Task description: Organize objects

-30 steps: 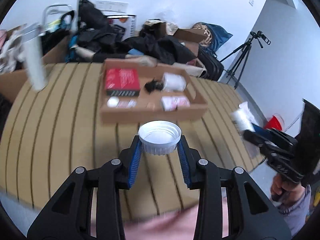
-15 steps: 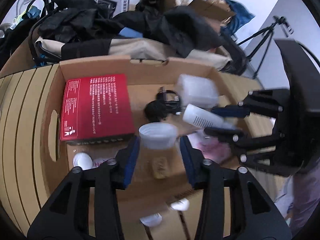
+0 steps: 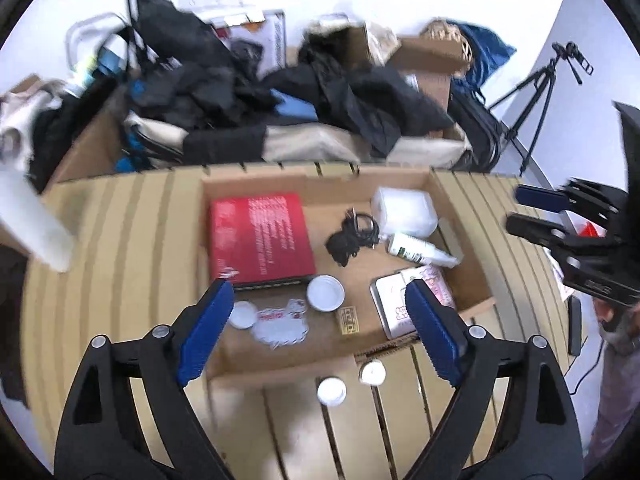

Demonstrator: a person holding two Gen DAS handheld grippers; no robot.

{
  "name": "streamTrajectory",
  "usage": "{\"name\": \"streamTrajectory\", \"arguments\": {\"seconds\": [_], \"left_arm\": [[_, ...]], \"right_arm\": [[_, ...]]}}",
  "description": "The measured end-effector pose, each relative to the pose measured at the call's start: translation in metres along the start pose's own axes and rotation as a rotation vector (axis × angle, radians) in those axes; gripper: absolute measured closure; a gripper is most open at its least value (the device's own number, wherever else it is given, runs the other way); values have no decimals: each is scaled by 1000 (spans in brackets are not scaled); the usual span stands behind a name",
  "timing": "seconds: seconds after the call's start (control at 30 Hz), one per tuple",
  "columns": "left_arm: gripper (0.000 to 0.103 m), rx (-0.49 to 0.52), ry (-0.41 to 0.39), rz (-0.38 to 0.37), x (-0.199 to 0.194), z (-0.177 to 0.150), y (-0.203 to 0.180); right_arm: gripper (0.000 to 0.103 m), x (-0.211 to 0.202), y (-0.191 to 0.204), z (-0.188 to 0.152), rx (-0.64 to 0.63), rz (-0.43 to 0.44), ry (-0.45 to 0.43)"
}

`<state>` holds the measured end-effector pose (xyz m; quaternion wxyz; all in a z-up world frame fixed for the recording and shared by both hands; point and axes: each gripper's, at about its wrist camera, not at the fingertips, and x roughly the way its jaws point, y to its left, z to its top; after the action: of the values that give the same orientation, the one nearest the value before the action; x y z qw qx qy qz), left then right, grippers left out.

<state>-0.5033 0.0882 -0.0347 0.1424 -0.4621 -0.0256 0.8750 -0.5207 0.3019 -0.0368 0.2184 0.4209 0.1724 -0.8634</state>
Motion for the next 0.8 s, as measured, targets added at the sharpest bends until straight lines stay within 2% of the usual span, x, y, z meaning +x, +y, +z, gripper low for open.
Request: {"name": "streamTrajectory", "arguments": {"seconds": [0.03, 0.07, 0.1, 0.23, 0.33, 0.4, 0.47, 0.57, 0.67, 0.8], "left_arm": [[12, 1, -15, 7, -18, 1, -2], [8, 4, -33, 11, -41, 0, -5], [7, 9, -49, 9, -57, -1, -7], [0, 50, -134, 3, -131, -17, -19], [0, 72, -162, 26, -167, -45, -26], [0, 84, -156, 50, -188, -71, -30], [0, 107, -175, 40, -208, -98, -33], [0, 133, -211, -28, -241, -154, -35], [0, 144, -214, -85, -262, -204, -31], [0, 72, -251, -64, -276, -291, -15]], "right_arm": [[51, -19, 3, 4, 7, -2, -17], [40, -37, 8, 6, 7, -5, -31], [35, -64, 18, 7, 2, -19, -50], [33, -143, 50, 3, -29, -60, -100], [23, -189, 74, -18, 5, -107, -111], [23, -213, 92, -41, 20, -110, -116], [23, -233, 113, -67, 19, -109, -133], [23, -260, 147, -114, 40, -114, -173], [23, -273, 188, -163, 46, -127, -192], [23, -281, 245, -226, 78, -106, -211]]}}
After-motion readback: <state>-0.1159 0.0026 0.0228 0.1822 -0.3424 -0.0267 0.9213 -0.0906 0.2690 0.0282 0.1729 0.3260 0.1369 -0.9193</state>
